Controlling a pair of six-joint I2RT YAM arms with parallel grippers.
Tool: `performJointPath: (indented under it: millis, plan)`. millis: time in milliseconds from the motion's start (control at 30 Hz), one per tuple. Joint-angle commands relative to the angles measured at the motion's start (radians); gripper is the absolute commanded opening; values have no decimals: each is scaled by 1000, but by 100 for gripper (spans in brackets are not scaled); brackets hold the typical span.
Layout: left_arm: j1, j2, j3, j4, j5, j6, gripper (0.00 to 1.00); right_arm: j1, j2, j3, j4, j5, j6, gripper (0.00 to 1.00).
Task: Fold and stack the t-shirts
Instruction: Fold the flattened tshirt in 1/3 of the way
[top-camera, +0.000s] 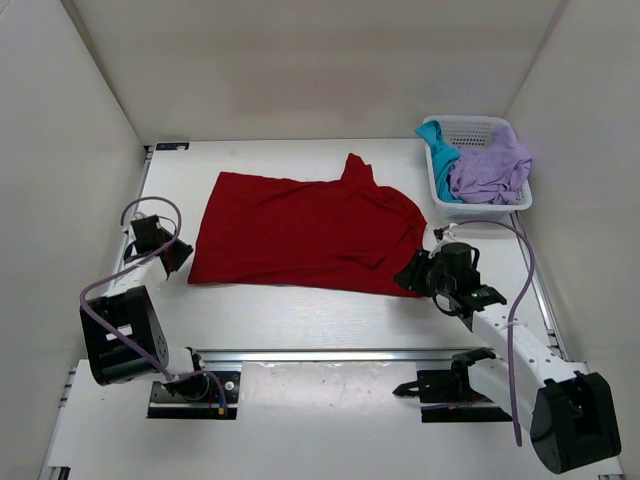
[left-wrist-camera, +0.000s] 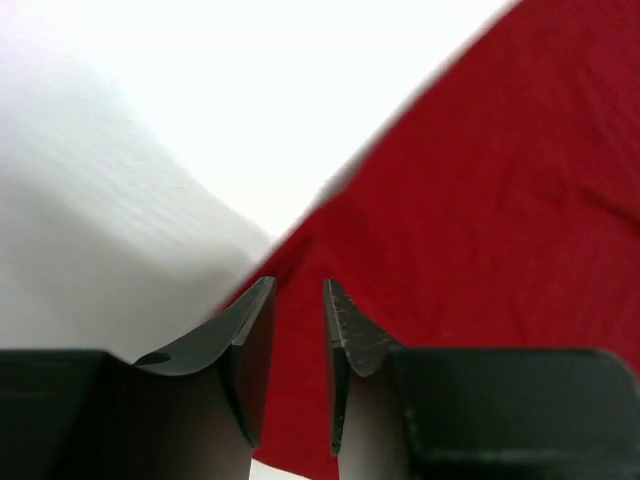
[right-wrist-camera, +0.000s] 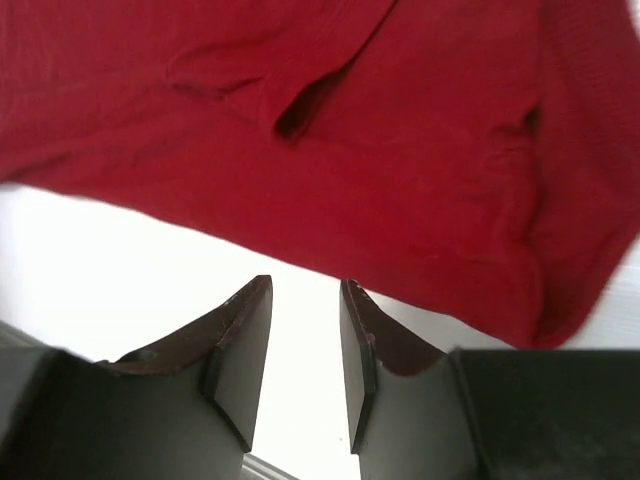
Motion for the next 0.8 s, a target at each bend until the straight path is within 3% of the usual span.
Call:
performJointPath:
  millis: [0, 267, 767]
  plan:
    - [2, -22, -1, 26, -44, 6, 37, 11, 19, 5, 95, 1, -12, 32]
    - [-32, 122, 53, 50, -12, 6, 40, 14, 40, -34, 134, -31, -25, 31]
    - [-39, 135, 45, 105, -3, -13, 41, 51, 83, -55, 174, -36, -34, 31]
